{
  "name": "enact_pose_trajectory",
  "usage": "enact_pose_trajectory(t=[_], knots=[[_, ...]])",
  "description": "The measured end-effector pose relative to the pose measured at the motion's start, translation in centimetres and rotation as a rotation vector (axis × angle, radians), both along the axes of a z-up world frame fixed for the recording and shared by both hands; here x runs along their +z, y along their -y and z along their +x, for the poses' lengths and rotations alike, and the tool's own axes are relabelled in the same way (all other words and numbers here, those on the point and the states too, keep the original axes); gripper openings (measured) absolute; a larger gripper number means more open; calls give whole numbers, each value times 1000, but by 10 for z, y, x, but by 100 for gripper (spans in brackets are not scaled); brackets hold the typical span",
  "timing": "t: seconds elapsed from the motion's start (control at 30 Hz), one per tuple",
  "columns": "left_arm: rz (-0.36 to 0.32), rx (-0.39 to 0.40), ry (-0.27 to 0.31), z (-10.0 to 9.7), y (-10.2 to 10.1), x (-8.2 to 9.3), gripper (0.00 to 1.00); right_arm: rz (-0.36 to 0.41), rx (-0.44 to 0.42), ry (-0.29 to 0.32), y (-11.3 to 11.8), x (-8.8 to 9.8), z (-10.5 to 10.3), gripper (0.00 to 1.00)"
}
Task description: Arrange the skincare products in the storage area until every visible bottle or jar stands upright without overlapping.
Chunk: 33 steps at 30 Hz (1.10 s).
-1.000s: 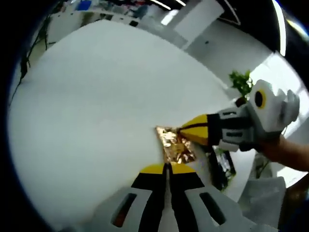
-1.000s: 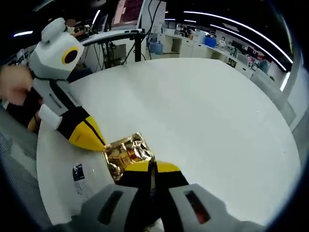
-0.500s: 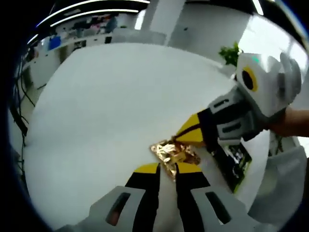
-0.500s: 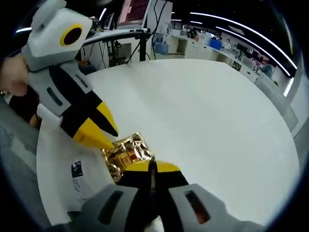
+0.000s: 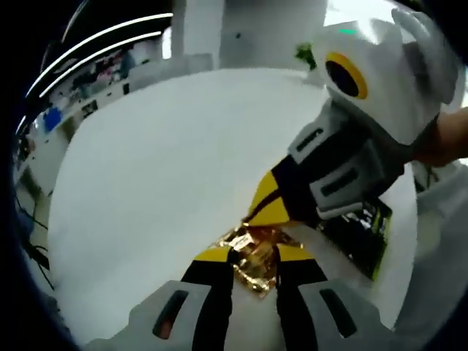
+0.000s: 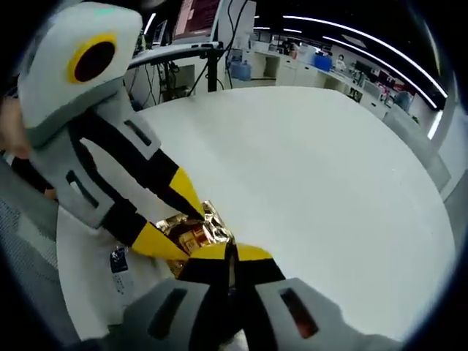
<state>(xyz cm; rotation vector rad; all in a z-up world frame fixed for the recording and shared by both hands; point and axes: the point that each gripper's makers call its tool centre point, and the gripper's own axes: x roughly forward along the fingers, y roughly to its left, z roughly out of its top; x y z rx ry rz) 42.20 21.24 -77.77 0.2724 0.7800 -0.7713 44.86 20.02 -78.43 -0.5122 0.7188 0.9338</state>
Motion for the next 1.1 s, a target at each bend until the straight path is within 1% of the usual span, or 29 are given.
enact_pose_trajectory(t=[0.1,0.23,0.37,0.5,0.57,0.63,0.7,0.77,0.83,0.87,0.9,0.93,1.0,1.1], knots=[[18,-13,14,-1,0,0,17,-6,-13,4,1,0,-1,2],[36,-31,26,-1,0,0,17,-13,2,11,1,0,-1,2],[37,-40,35,-1,0,0,17,-14,15,10,1,0,0,2],[34,-33,36,0,-1,0,17,-25,72,58,-1,2,-1,4],[33,-30,34,0,-1,0,17,-34,72,70,0,4,0,6],[34,-30,34,0,-1,0,17,-41,56,97,3,6,3,11],[35,-32,36,-1,0,0,17,-21,42,91,4,9,3,10],[34,-32,38,-1,0,0,17,-18,42,89,4,10,2,9],[34,-31,38,-1,0,0,17,-10,44,99,5,12,1,11],[36,-32,39,-1,0,0,17,7,42,106,4,15,0,12],[39,-34,42,-1,0,0,17,58,38,122,0,21,1,13],[40,-34,42,-1,0,0,17,78,35,124,-1,24,0,15],[44,-38,45,-1,0,0,17,70,29,126,4,26,-1,16],[51,-48,49,-1,1,0,17,86,21,131,8,29,-3,17]])
